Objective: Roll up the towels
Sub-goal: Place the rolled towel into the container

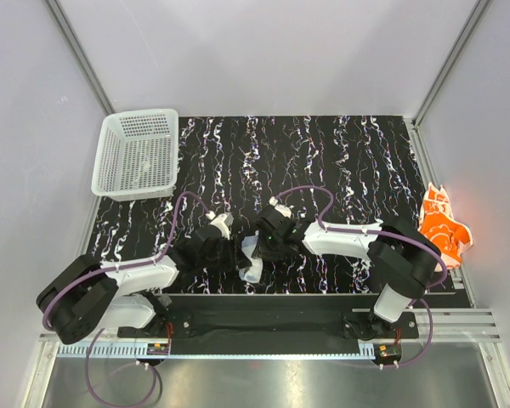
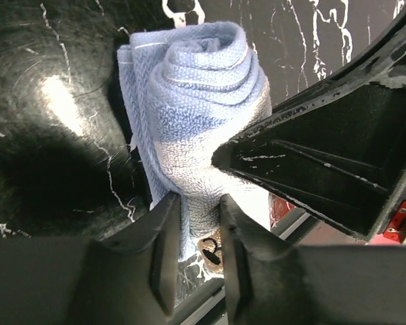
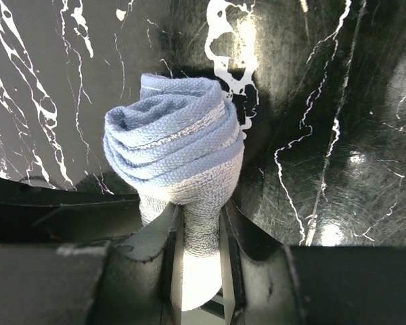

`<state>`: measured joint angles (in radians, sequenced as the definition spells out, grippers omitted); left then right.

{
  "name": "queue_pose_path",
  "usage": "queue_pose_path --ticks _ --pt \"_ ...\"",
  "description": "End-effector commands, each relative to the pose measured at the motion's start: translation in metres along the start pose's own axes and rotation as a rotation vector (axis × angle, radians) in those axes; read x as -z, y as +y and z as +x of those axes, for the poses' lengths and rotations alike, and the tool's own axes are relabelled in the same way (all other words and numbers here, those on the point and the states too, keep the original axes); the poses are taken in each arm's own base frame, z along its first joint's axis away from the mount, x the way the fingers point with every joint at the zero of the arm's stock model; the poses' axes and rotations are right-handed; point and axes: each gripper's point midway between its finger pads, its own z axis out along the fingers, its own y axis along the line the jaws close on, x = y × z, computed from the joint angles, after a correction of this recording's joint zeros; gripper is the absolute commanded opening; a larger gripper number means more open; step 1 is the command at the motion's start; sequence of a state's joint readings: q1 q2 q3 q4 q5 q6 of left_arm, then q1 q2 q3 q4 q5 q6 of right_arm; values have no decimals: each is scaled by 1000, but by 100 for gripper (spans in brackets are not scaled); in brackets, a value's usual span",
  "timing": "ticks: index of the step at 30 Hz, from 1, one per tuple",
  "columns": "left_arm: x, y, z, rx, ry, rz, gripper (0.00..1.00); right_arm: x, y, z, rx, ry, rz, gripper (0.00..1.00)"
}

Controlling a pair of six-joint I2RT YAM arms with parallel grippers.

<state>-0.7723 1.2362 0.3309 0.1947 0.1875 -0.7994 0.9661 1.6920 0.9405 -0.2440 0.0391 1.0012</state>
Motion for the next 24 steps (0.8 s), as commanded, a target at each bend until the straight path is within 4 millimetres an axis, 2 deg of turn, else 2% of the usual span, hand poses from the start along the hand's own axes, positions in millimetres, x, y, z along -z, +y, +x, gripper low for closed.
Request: queue_pose_path --ticks 1,2,4,5,6,7,9,11,12,16,17,19,20,24 --pt "-3 35 27 -3 71 -113 25 -7 -26 22 33 65 107 18" --pt "-3 34 27 -4 72 -110 18 -7 -26 22 32 65 107 18" --pt "-3 33 26 -6 74 -104 12 -7 -26 24 34 67 107 18" --pt "-3 30 24 -9 70 -98 3 -6 -26 24 33 68 107 19" --pt "-3 29 23 -11 67 -96 0 -6 -27 24 34 68 107 20" --pt "-3 29 23 -14 67 -95 0 -6 -27 24 34 67 109 21" --pt "-2 27 21 -19 63 -90 0 -4 -28 22 33 59 112 31" --pt "0 21 17 -21 55 -78 0 1 -29 18 37 42 128 43" --pt "1 20 16 -23 54 -75 0 3 -30 16 38 34 136 55" --pt "7 10 7 -40 33 -55 0 21 -33 2 62 -13 193 76" --pt "11 8 5 -44 29 -57 0 29 -25 -5 64 -36 179 77" --pt "14 3 -2 -57 13 -54 0 40 -29 -12 76 -66 211 82" --pt "17 2 -5 -61 4 -55 0 50 -24 -20 74 -91 202 83" --pt "26 0 -14 -69 -15 -67 0 77 -33 -38 74 -176 254 88"
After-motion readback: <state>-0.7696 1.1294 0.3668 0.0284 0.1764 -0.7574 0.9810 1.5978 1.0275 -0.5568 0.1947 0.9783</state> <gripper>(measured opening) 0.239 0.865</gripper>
